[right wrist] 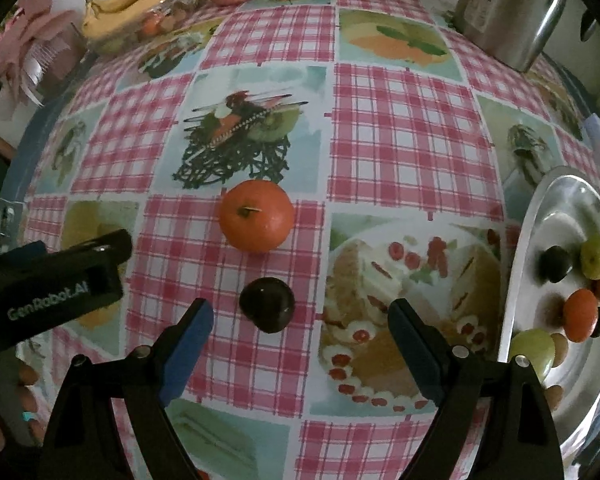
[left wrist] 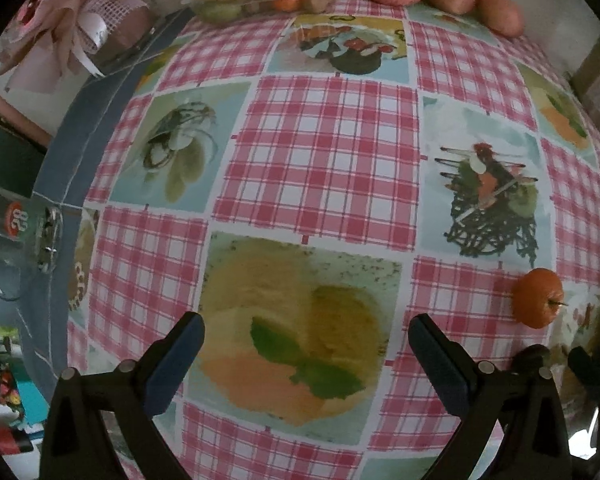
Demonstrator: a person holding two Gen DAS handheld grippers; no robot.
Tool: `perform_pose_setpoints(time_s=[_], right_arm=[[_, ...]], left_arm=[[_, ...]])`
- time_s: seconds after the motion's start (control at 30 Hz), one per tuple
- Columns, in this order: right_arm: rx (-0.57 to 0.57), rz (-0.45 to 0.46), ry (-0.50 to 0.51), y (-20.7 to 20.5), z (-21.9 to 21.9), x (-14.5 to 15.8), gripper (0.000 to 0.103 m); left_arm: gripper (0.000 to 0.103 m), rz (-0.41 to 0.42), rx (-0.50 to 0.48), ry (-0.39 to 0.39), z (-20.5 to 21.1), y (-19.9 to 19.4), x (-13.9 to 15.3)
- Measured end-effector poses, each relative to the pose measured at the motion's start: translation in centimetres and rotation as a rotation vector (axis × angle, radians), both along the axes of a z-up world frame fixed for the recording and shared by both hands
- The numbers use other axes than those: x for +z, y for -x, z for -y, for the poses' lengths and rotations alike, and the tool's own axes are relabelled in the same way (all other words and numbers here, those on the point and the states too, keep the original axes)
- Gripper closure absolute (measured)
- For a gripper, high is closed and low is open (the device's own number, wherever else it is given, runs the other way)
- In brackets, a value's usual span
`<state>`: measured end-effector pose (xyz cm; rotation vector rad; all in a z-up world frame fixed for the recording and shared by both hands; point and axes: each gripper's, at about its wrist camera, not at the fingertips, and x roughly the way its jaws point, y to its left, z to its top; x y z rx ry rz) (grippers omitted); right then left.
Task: Organize fruits
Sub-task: 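Close the right tool on the dark plum lying on the cloth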
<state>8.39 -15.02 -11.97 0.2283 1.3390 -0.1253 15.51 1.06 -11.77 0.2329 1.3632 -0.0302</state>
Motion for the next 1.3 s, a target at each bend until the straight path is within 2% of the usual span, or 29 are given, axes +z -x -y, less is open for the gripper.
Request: perform_pose_setpoints(time_s=[0.37,0.53,0.93,1.1,1.3], right_arm=[[-0.001,-0.002,0.061,-0.4,-1.7,-1.0,0.013],[0.019,-0.003,0.061,-0.6,-1.6,-1.4,0.001],[-0.025,0.023,0.063,-0.5,-1.9,-1.6,0.000],[-0.035,0.073,0.079,0.3,-2.0,-1.3,0.000],[-0.055,0.023,0.064,-0.2,-1.9,-1.4,0.000]], left_arm=[[0.000,-0.011,-0.004,0.019,-0.1,-0.3,-0.9],[0.000,-0.013,-0.004,0.036,-0.4,-0.5,-0.5],[0.000,-0.009,0.026,0.073,-1.3,-0.7,-0.1],[0.000,-0.008,0.033,0.089,-1.6,-0.8,-0.2],[0.000,-0.008,0.035,0.103,-1.6,-0.8,-0.4]])
